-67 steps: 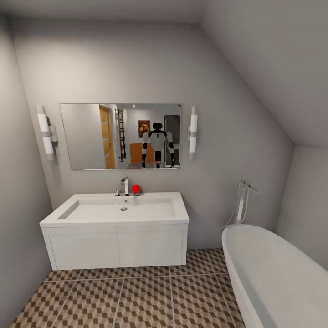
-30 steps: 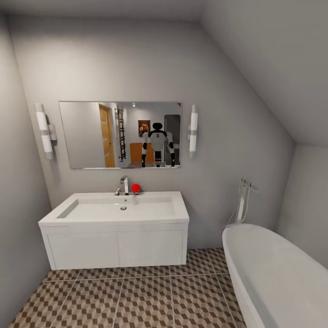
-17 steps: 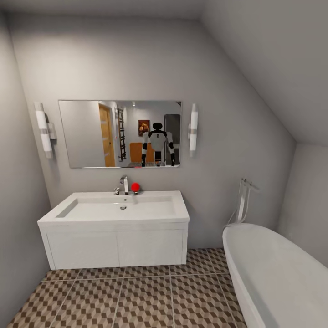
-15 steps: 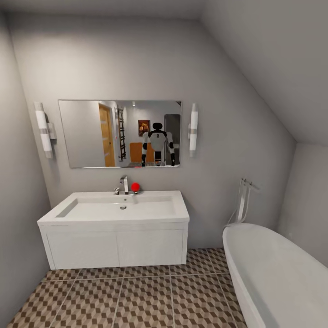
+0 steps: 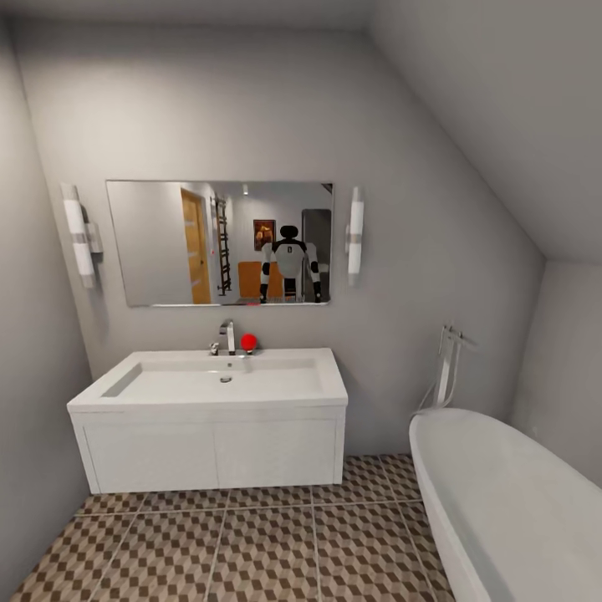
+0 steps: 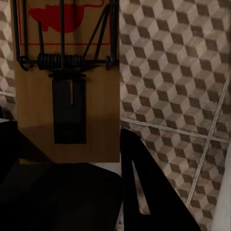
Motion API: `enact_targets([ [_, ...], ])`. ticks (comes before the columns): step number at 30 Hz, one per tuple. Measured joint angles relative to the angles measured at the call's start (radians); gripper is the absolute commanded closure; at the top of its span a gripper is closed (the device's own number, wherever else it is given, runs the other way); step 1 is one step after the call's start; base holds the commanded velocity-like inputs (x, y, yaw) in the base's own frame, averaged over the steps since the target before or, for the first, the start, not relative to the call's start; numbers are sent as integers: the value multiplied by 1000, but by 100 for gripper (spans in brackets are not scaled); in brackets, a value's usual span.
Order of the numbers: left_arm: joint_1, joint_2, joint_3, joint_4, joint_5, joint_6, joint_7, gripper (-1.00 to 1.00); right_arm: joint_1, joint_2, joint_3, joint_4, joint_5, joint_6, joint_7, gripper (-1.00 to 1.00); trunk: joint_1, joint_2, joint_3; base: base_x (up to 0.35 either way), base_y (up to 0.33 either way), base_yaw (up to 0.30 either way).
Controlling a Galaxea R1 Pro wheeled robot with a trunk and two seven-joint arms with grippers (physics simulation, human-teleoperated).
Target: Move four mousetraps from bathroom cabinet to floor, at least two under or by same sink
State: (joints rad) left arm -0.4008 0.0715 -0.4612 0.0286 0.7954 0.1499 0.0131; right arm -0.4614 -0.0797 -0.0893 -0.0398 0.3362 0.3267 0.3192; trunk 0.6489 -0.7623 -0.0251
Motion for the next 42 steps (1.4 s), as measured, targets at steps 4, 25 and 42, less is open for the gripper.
enact_targets([
  [4, 0, -1, -1, 0, 0, 0, 0, 100, 0, 0, 0, 1, 1, -10, -2, 100, 15, -28, -13, 0, 0, 0],
  [25, -3, 3, -1, 0, -4, 98, 3, 100, -1, 0, -3, -10, -1, -5, -10, 100, 96, -175, -79, 0, 0, 0],
  [42, -8, 11, -2, -26, -4, 161, 3, 100, -23, 96, -4, -13, -4, 2, -304, 100, 161, -294, -132, 0, 0, 0],
])
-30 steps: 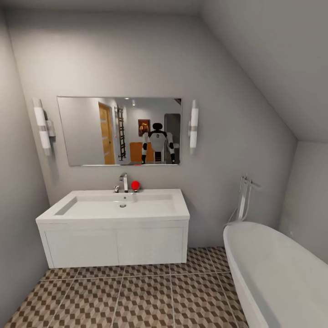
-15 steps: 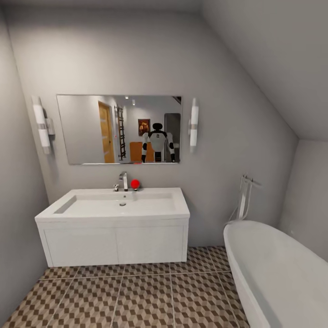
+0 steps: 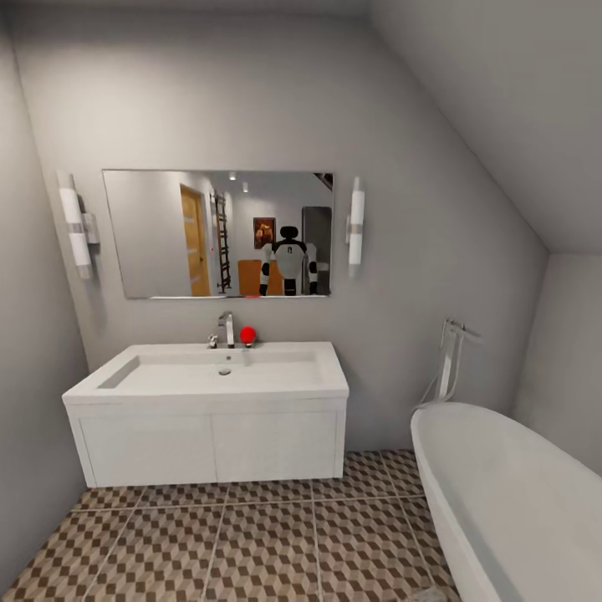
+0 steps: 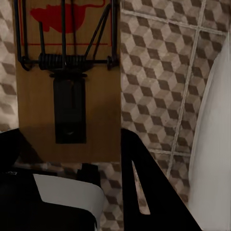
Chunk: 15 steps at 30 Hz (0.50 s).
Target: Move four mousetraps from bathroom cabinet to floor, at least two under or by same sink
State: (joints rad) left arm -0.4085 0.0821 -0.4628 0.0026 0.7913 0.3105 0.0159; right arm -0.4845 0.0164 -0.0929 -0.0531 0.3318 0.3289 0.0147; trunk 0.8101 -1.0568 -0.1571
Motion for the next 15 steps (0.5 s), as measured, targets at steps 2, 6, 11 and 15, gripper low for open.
enact_targets([
  [2, -1, 1, 0, -6, 0, 0, 0, 100, -21, 21, 0, -1, 2, 1, -31, 100, 8, -14, -6, 0, 0, 0],
  [6, -2, 2, 0, -10, 0, 0, 1, 100, -43, 46, 0, -1, 1, 2, -51, 100, 23, -42, -19, 0, 0, 0],
  [11, -2, 2, 1, -11, 1, 0, 1, 100, -60, 67, 0, -2, 1, 2, -57, 100, 42, -77, -35, 0, 0, 0],
  [15, -2, 2, 2, -11, 3, -1, 5, 100, -72, 70, 0, -1, 1, 2, -58, 100, 58, -105, -47, 0, 9, 0],
])
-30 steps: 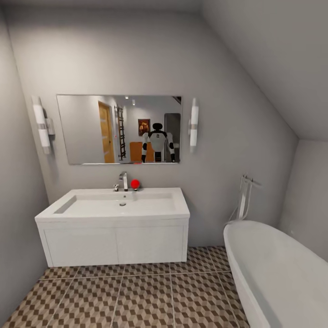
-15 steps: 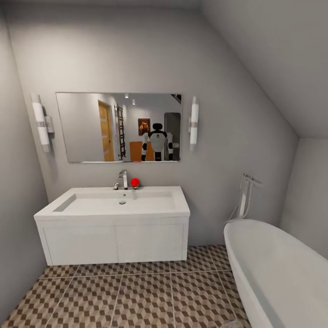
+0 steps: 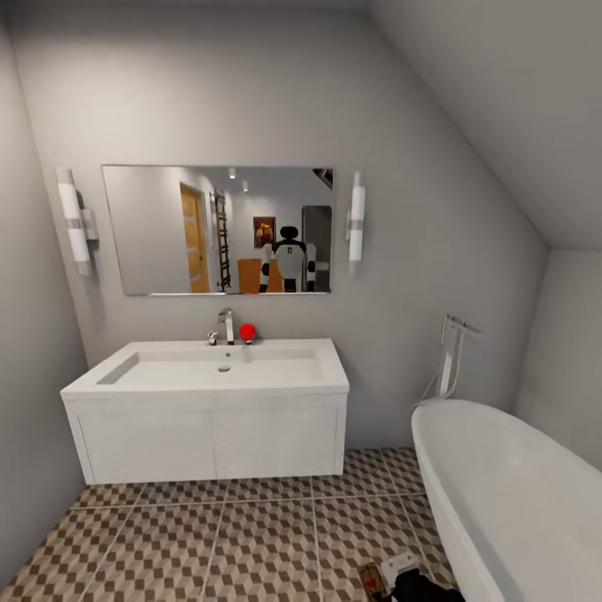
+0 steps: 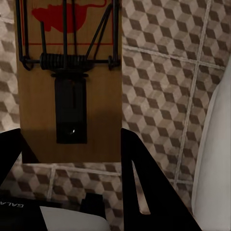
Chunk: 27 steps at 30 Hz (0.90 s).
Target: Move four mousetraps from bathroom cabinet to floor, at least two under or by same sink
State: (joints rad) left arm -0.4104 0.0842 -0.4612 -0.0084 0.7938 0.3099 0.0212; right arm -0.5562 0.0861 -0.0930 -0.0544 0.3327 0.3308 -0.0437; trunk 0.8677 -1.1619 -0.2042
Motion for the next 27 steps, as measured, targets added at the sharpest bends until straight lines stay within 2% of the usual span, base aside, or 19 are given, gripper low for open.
enact_targets([
  [9, 0, 0, 0, -1, 1, -2, 2, 100, -3, -1, -3, -1, -1, -4, 0, 100, 35, -63, -28, 0, 218, 0],
  [27, -2, -6, 0, -1, 0, -4, 3, 100, -5, -1, -6, -1, -2, -13, 4, 100, 104, -189, -85, 0, 15, 0],
])
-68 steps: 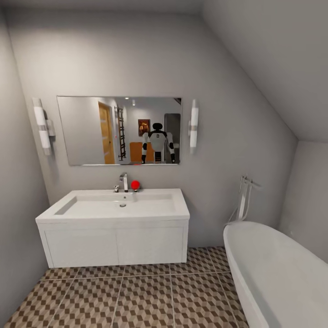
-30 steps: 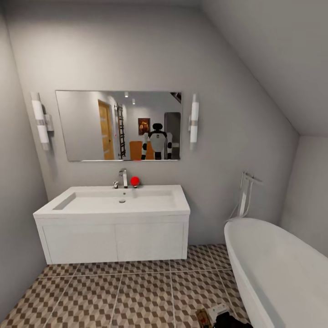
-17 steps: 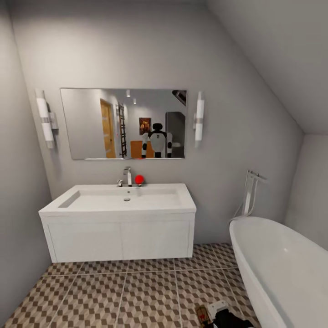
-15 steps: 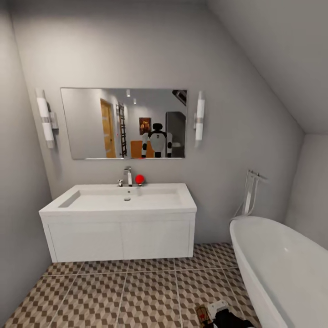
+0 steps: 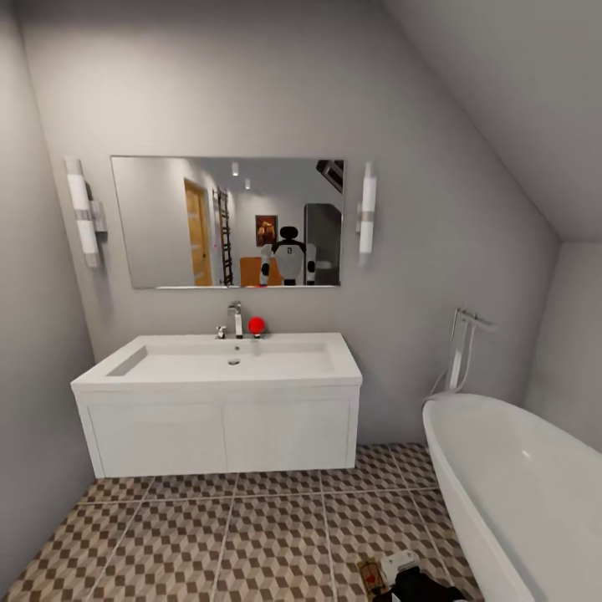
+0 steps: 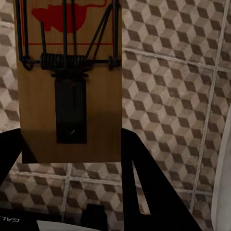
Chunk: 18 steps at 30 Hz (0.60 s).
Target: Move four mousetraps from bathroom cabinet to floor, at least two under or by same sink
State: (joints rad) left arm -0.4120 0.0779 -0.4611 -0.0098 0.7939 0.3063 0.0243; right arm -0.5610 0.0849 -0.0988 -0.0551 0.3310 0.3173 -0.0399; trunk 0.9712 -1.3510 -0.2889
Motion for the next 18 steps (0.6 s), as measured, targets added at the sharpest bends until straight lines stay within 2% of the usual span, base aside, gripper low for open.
enact_targets([
  [7, 0, -2, -1, -36, 0, -6, 0, 100, 0, 0, 0, 0, 0, 0, 1, 100, 27, -49, -22, 0, 0, 0],
  [8, -1, -7, -1, -65, 0, -7, 1, 100, 0, 1, 0, 0, 1, 0, 1, 100, 31, -56, -25, 0, 0, 0],
  [14, -1, -26, -3, -96, 1, -6, 2, 100, 0, 2, 1, 0, 1, 0, 2, 100, 54, -98, -44, 0, 0, 0],
  [18, -19, -44, -2, -102, -2, -6, 40, 100, 0, 2, 1, 0, 1, 0, 3, 100, 69, -126, -56, 0, 0, 0],
])
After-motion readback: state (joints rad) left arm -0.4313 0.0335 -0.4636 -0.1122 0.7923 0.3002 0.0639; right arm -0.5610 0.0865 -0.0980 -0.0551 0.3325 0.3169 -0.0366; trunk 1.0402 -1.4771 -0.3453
